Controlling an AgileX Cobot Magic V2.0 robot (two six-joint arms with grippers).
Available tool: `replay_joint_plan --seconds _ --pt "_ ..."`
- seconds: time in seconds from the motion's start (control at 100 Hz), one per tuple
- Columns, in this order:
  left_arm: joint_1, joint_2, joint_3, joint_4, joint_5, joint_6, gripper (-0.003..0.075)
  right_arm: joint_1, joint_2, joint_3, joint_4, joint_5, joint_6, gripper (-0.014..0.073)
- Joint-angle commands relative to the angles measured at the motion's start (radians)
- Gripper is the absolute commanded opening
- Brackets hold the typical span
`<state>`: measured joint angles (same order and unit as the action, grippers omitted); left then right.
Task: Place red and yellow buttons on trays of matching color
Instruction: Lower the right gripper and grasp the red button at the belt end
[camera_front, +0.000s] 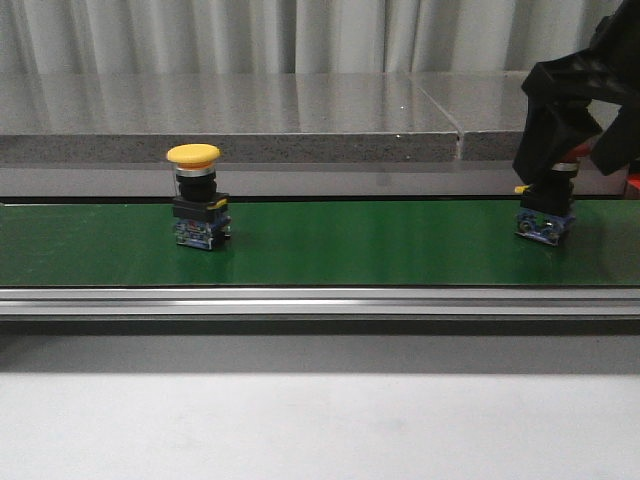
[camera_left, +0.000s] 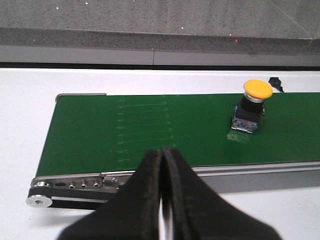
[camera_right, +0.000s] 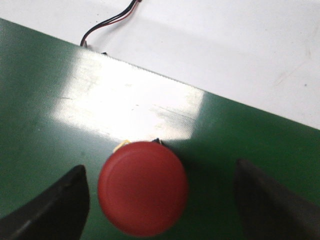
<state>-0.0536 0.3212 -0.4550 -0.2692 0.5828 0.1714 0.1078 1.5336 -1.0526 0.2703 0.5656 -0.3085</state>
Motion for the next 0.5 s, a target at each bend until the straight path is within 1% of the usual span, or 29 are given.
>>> replay_joint_plan --seconds 0.0,0.04,0.09,0.16,0.2,0.32,0.41,0.49 --pt "-0.009 0.008 -0.027 -0.020 -0.068 -0.001 -0.0019 0.002 -0.017 -0.040 0.011 -0.043 -0.014 0.0435" --pt "-0.009 0.008 -0.027 -0.020 -0.068 -0.001 -0.0019 0.002 -0.015 -0.040 0.011 -0.037 -0.014 0.0362" --pt "-0.009 0.008 -0.027 -0.020 -0.068 -0.001 -0.0019 0.002 -0.015 -0.040 0.011 -0.030 -0.014 0.0247" --pt "-0.009 0.008 -0.027 -0.020 -0.068 -0.001 -0.0019 -0.006 -0.016 -0.048 0.011 -0.013 -0.014 0.0156" --pt "-0.009 0.008 -0.027 -0.020 -0.068 -0.001 -0.0019 -0.013 -0.017 -0.061 0.011 0.012 -0.014 0.0141" --pt "-0.009 0.008 -0.027 -0.020 -0.068 -0.001 -0.0019 -0.055 -0.018 -0.137 0.010 0.118 -0.014 0.0141" --pt "-0.009 0.008 -0.027 -0.020 -0.068 -0.001 -0.0019 -0.113 -0.018 -0.216 0.010 0.203 -0.014 0.0141" --pt "-0.009 0.008 -0.027 -0.020 -0.068 -0.001 -0.0019 -0.184 -0.018 -0.291 0.010 0.247 -0.014 0.0141"
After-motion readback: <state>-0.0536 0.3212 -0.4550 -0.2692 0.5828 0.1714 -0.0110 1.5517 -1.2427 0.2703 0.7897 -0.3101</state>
